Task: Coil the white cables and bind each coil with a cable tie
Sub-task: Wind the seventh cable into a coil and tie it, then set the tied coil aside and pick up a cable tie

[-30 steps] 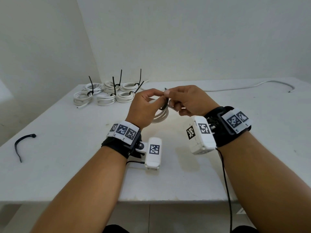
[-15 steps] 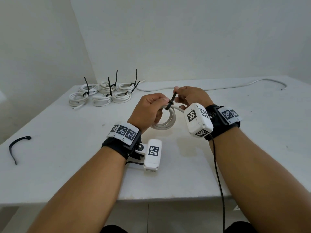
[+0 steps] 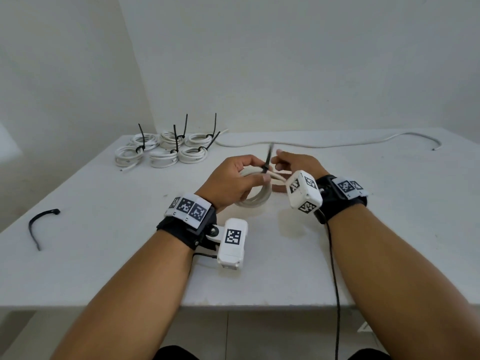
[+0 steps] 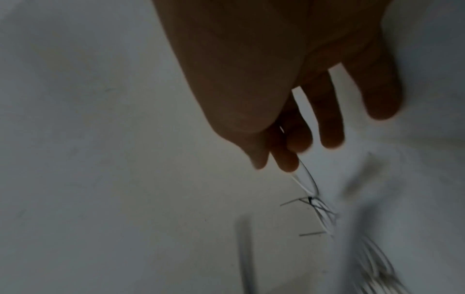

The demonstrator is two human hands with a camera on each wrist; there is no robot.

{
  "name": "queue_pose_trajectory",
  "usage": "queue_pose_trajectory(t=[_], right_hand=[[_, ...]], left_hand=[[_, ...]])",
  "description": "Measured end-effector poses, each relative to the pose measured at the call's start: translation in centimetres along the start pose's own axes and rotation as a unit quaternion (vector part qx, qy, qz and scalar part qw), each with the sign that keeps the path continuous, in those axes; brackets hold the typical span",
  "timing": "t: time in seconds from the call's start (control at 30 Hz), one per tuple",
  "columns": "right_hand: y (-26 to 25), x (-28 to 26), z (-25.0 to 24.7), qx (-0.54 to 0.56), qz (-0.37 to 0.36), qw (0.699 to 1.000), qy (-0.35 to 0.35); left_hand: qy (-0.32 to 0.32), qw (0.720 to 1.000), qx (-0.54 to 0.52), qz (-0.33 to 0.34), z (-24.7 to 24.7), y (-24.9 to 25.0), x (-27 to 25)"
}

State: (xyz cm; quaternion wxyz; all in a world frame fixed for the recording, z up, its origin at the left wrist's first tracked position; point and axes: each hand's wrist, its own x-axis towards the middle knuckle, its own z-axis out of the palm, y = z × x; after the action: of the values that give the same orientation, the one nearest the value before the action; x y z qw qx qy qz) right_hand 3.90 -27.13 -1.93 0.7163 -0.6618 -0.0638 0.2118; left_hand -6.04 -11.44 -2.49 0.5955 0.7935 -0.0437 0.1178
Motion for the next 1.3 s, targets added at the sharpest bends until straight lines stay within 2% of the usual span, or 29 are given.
queue_pose_trajectory(t=[0.03,0.1,0.17,0.2,0.27,0.33,0.37,0.4,0.47,0.53,0.63,0.77,0.9,1.0,1.2,1.27,1.3], right_hand=[[-0.2,0.2,-0.3,-0.025,-0.014,1.0,0.003],[-0.9,0.2,-0.6,-0.168,-0.064,0.984,0.008],[-1.0,0.7,-0.4,-0.362,-0.108,0.926,0.013],[-0.8,1.0,-0.2,-0.449,-0.1,0.888,0.01],[0.1,1.6,0.3,-0.57,-0.026,0.822,-0.005],[1.1,2.1,0.5,-0.634,0.038,0.772,-0.017],[1.2,2.2,0.5,-0.648,0.053,0.76,-0.02],[1.1,2.3,0.4,-0.652,0.06,0.755,-0.026],[0.4,1.9,0.3,-0.631,0.072,0.771,-0.047],[-0.2,1.6,0.1,-0.601,0.081,0.793,-0.063],[-0.2,1.7,-0.1,-0.586,0.085,0.803,-0.063],[0.8,1.9,0.0,-0.655,0.081,0.749,-0.05],[0.1,1.4,-0.1,-0.649,0.09,0.752,-0.065],[0.5,1.8,-0.3,-0.656,0.091,0.747,-0.066],[1.6,2.0,-0.9,-0.651,0.075,0.753,-0.061],[1.1,2.4,-1.4,-0.653,0.062,0.754,-0.037],[0.7,2.6,-1.8,-0.65,0.064,0.757,-0.013]], left_hand=[[0.038,0.999,-0.002,0.011,-0.5,0.5,0.1],[0.124,0.992,0.021,0.029,-1.9,1.4,0.6],[0.175,0.984,0.038,0.007,-4.0,1.7,1.1],[0.181,0.983,0.018,-0.017,-5.3,1.6,1.3],[0.179,0.982,-0.01,-0.056,-7.8,0.8,1.3],[0.178,0.973,0.115,-0.093,-11.1,-0.7,1.0],[0.173,0.959,0.194,-0.115,-13.0,-1.7,0.7],[0.167,0.941,0.256,-0.142,-14.7,-2.5,0.2],[0.156,0.908,0.339,-0.19,-17.8,-4.1,-0.9],[0.184,0.872,0.405,-0.204,-19.8,-4.8,-1.7],[0.233,0.821,0.477,-0.208,-21.9,-5.4,-1.7],[0.199,0.777,0.541,-0.252,-23.7,-5.7,-0.8],[0.183,0.769,0.559,-0.25,-24.2,-6.0,-0.4],[0.154,0.776,0.56,-0.244,-24.0,-6.3,-0.3],[0.133,0.77,0.557,-0.282,-24.5,-6.6,-0.6],[0.147,0.763,0.563,-0.28,-24.5,-5.9,-0.7],[0.178,0.766,0.558,-0.266,-24.4,-5.2,-0.7]])
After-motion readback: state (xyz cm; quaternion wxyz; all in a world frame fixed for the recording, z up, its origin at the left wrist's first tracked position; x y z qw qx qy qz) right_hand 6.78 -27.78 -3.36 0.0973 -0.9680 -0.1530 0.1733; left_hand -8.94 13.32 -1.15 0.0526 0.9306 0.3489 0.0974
